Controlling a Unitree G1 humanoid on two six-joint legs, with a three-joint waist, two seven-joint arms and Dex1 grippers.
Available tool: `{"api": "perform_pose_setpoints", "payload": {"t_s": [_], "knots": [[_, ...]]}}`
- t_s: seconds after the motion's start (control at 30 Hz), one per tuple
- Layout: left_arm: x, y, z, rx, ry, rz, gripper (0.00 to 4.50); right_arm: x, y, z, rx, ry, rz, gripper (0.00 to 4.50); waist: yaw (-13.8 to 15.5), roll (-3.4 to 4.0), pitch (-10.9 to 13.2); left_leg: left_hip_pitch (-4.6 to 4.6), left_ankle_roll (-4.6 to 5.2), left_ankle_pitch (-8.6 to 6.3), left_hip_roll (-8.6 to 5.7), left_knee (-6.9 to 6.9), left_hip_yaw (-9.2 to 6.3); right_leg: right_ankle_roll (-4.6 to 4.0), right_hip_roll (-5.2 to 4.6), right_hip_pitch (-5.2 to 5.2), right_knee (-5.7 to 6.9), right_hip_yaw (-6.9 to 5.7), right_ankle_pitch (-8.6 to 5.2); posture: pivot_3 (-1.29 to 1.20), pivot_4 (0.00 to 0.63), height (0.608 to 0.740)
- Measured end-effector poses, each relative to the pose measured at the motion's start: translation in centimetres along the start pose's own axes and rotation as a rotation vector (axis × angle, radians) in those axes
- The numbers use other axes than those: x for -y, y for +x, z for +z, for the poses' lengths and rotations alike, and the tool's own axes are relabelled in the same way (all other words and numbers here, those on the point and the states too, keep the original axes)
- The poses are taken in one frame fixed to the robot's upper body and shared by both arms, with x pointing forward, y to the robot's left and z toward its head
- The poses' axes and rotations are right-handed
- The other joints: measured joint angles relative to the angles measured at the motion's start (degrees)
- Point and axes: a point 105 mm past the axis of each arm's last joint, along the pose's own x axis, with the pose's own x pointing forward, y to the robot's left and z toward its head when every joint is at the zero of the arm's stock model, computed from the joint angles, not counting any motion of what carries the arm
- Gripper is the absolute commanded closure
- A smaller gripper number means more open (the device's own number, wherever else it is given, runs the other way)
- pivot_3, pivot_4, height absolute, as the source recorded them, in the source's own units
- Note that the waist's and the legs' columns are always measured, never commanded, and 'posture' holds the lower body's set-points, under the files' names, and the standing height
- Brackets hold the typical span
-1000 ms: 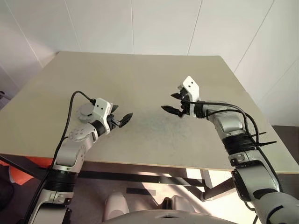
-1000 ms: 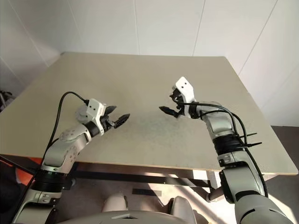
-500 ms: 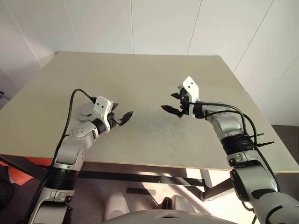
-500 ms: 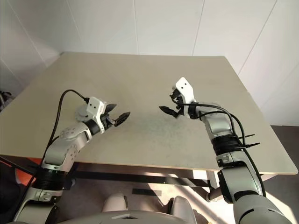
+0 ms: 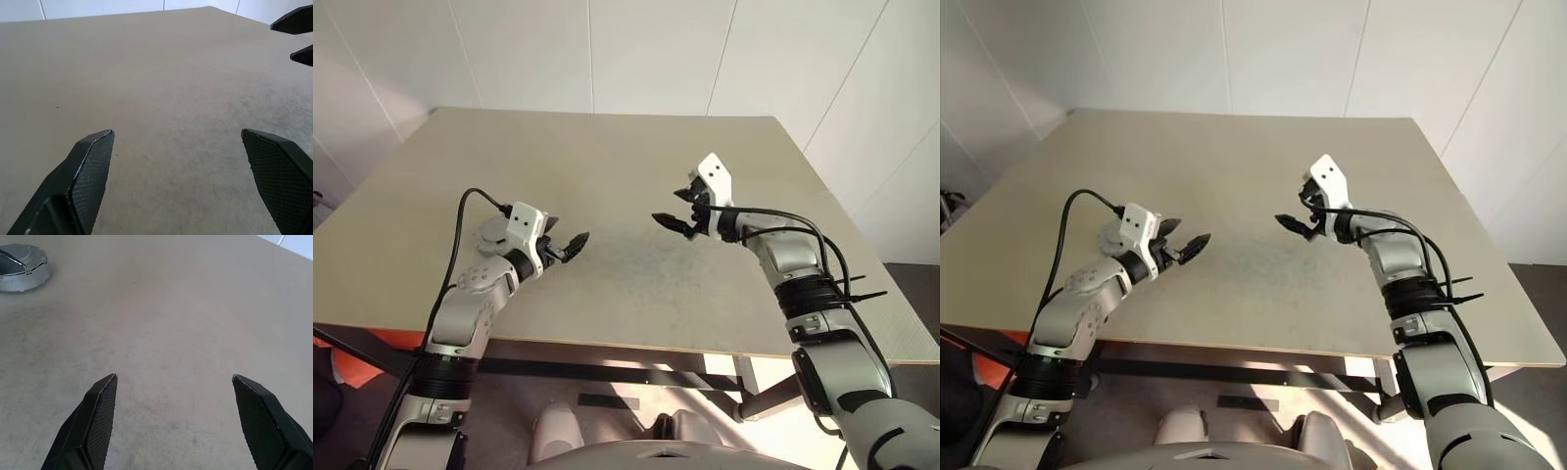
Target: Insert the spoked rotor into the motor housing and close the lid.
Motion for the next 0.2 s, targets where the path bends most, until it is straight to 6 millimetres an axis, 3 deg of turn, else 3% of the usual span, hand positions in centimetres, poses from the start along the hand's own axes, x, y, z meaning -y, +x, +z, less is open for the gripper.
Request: {"api": "perform_pose_setpoints", "payload": {"t_s": [0.2], "knots": [[-0.06, 0.18, 0.51, 0.008, 0.006, -0.005, 0.11, -0.11, 0.17, -0.29, -0.004, 0.013, 0.003, 0.26, -0.03, 0.01, 0.01, 0.01, 0.0, 0.0, 0.0, -0.01, 0.0, 0.0, 0.0, -0.01, 0.0, 0.0, 0.0, 0.0, 0.0, 0.74]]}}
